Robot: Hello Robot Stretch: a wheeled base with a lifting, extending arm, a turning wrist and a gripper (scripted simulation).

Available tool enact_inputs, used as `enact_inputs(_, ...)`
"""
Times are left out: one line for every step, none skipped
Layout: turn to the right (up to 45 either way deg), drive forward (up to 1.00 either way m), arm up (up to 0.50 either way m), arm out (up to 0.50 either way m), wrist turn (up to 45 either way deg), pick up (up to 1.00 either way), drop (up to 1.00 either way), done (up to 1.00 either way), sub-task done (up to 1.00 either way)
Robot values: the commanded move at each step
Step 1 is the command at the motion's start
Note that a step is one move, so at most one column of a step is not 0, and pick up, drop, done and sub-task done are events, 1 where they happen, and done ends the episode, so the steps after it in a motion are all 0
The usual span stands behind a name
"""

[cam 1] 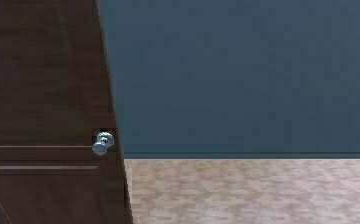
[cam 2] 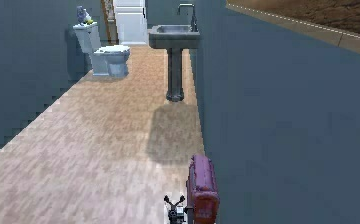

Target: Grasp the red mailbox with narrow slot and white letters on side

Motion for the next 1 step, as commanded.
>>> enact_inputs(0.0, 0.0, 0.0, 0.0, 27.0, 0.0, 0.0, 0.0, 0.0)
